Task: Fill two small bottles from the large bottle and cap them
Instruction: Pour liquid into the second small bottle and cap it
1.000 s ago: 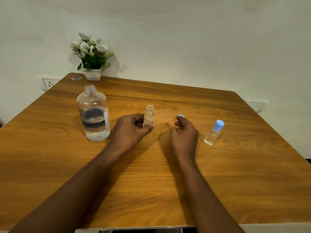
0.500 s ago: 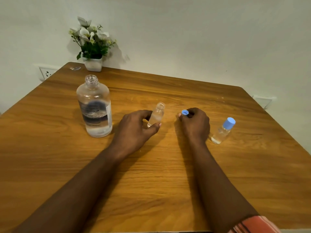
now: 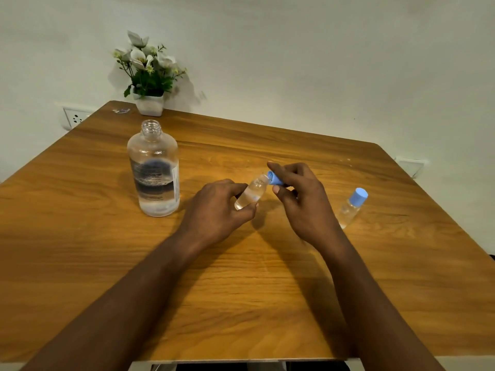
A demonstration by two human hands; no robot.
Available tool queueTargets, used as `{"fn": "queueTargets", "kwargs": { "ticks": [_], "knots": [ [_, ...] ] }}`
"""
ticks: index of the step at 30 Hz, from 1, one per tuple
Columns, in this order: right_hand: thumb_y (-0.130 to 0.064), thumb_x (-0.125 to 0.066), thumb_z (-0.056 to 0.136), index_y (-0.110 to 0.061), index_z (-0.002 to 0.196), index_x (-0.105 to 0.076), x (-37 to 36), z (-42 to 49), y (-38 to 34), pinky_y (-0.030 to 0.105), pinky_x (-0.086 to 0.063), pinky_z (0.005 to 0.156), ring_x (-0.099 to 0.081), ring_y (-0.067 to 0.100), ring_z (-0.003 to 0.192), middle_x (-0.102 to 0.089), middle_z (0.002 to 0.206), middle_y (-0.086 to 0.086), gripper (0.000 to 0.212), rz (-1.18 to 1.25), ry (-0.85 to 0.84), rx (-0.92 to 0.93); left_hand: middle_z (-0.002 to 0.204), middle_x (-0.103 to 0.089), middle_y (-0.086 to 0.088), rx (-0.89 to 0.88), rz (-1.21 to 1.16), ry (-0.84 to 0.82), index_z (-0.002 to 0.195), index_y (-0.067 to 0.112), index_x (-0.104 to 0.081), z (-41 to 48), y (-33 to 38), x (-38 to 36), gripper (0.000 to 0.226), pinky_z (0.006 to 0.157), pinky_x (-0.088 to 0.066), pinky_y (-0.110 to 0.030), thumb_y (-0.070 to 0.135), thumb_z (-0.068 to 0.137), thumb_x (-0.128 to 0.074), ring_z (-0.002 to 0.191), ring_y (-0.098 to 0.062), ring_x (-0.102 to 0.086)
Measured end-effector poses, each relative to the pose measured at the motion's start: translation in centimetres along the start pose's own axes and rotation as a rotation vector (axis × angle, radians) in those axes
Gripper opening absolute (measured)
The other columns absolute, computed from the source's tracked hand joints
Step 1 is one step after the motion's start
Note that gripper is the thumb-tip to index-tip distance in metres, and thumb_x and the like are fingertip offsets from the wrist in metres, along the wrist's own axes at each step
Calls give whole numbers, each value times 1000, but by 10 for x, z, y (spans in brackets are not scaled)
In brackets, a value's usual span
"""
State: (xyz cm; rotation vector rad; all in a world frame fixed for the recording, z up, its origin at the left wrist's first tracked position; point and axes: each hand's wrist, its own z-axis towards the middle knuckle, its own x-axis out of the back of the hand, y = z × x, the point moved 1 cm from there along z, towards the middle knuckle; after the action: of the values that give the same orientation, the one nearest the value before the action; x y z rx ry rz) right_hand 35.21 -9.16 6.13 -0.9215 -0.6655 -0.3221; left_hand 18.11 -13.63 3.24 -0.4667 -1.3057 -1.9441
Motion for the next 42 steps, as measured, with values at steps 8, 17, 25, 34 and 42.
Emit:
{"fn": "queueTargets", "kwargs": {
  "ticks": [8,17,25,34,42],
  "knots": [
    [-6,-72,84,-22,123,-64,24,3,-12,24,-52,83,-61,7,97,-64,106,-8,44,-17,-53,41,84,-61,8,-38,67,-17,106,25,-70,-3,2,4,32,62,-50,-39,45,81,-65,73,-10,-55],
    [-3,-67,87,-21,121,-68,32,11,-20,12,-46,79,-57,6,101,-61,107,-6,38,-58,-192,44,100,-60,14,-40,153,-58,124,33,-62,-5,3,2,45,62,-38,-28,50,82,-61,87,-12,-59],
    [-55,-64,81,-23,90,-77,32,15,-25,40,-49,64,-63,14,76,-72,84,-1,36,-176,-199,-28,100,-62,11,-72,173,-59,119,34,-63,-5,3,3,39,66,-48,-33,48,83,-60,89,-15,-60],
    [-10,-68,87,-29,106,-70,41,10,-19,24,-54,82,-64,2,99,-70,106,-16,26,75,-180,-44,91,-61,12,-102,175,-42,118,32,-64,-6,3,-1,40,59,-36,-28,48,81,-62,83,-13,-58],
    [-49,-61,88,-31,77,-70,34,10,-17,22,-39,56,-54,-1,58,-65,65,-10,23,-33,-29,-86,81,-53,14,-98,171,-39,109,32,-67,-6,3,-2,33,56,-34,-27,48,81,-61,76,-11,-57]
  ]
}}
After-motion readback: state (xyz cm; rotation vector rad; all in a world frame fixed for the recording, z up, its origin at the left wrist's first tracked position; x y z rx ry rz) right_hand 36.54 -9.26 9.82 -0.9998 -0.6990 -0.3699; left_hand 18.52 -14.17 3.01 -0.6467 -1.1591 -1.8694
